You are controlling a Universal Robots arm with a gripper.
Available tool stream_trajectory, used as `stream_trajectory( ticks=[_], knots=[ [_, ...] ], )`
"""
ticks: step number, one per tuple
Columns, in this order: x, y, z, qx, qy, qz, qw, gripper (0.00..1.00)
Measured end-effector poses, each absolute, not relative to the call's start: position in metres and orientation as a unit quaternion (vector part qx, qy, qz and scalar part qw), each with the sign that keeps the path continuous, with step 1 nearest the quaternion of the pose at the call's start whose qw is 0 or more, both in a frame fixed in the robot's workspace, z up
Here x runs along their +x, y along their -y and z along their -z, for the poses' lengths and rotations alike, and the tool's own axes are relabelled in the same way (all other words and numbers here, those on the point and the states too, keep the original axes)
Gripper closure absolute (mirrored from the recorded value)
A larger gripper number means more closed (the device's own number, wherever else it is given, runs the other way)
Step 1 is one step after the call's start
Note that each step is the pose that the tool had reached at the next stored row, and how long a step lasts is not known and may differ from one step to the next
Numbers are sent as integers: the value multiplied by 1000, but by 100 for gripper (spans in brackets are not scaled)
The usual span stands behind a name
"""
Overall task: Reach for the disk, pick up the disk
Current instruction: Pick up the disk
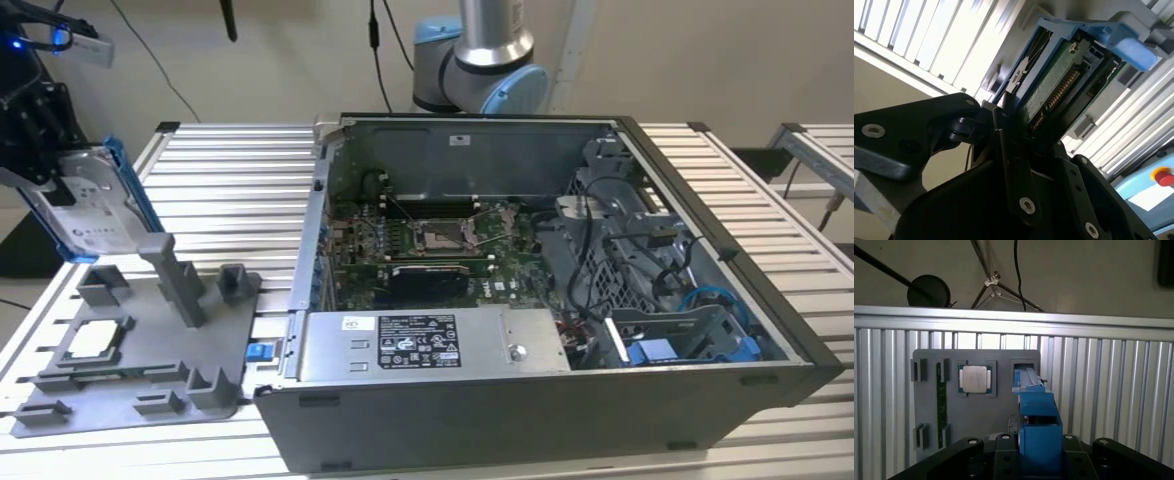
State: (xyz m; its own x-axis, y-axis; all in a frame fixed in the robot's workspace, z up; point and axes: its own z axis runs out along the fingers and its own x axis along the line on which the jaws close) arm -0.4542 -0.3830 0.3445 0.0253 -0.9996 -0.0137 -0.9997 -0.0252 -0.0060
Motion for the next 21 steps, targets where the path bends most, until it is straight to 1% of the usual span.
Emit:
stream_trajectory(
  ticks=[21],
  knots=[
    [-454, 383, -388, -716, -698, -3, 7, 100]
  ],
)
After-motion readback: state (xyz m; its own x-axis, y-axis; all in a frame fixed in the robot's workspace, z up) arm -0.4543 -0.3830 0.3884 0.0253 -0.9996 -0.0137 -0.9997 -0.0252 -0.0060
